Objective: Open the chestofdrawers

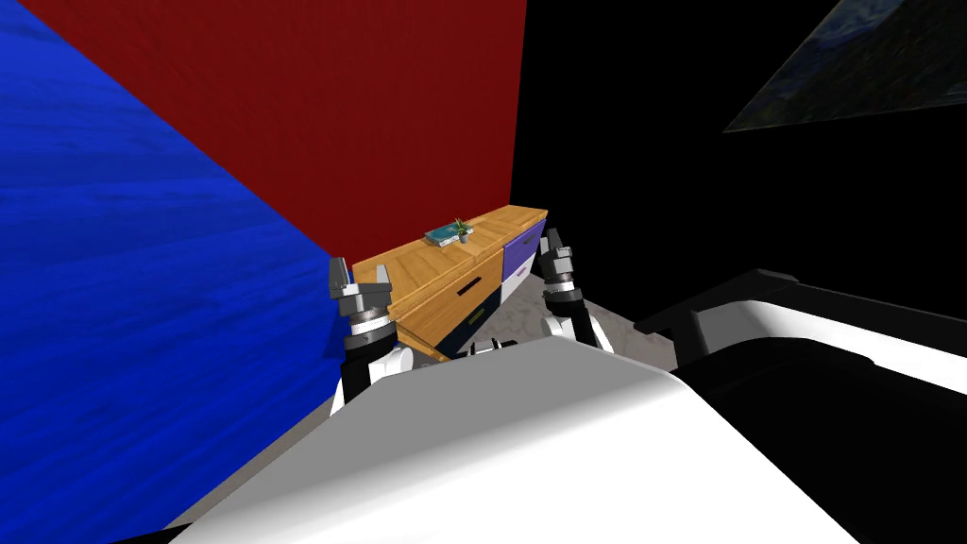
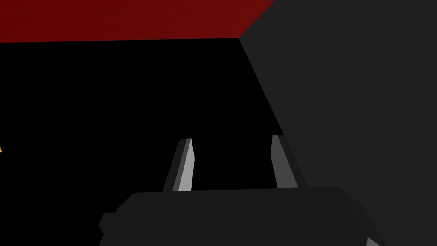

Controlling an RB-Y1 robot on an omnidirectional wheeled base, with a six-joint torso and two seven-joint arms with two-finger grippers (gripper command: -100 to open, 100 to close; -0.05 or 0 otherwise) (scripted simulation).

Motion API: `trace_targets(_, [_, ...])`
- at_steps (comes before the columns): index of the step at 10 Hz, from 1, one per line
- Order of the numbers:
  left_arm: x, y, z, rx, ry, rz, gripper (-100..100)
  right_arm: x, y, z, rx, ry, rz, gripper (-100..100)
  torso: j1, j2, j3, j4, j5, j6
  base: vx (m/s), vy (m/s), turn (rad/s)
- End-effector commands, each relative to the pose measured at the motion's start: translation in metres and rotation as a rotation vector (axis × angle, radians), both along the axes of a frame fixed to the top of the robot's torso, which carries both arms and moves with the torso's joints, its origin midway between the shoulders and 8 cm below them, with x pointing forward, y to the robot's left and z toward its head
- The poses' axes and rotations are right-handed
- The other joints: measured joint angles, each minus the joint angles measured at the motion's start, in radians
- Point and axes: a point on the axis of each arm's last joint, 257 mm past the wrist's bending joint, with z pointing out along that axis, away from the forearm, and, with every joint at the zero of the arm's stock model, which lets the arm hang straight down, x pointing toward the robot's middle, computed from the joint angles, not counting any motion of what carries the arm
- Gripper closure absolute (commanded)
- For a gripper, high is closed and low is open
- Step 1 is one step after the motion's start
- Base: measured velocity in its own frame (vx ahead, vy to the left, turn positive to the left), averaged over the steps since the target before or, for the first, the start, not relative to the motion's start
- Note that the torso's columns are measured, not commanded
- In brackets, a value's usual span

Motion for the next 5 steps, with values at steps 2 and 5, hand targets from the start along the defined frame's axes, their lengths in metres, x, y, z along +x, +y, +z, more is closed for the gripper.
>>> trace_targets(2, [0.000, 0.000, 0.000, 0.000, 0.001, 0.000, 0, 0.009, 0.008, -0.013, -0.169, 0.032, -0.049, -100, 0.001, 0.043, -0.088, 0.043, 0.000, 0.000, 0.004, 0.028, 0.064])
trace_targets(5, [0.000, 0.000, 0.000, 0.000, 0.001, 0.000, 0, 0.016, 0.010, -0.024, -0.289, 0.050, -0.102, -100, 0.000, 0.046, -0.094, 0.047, 0.000, 0.000, 0.007, 0.030, 0.066])
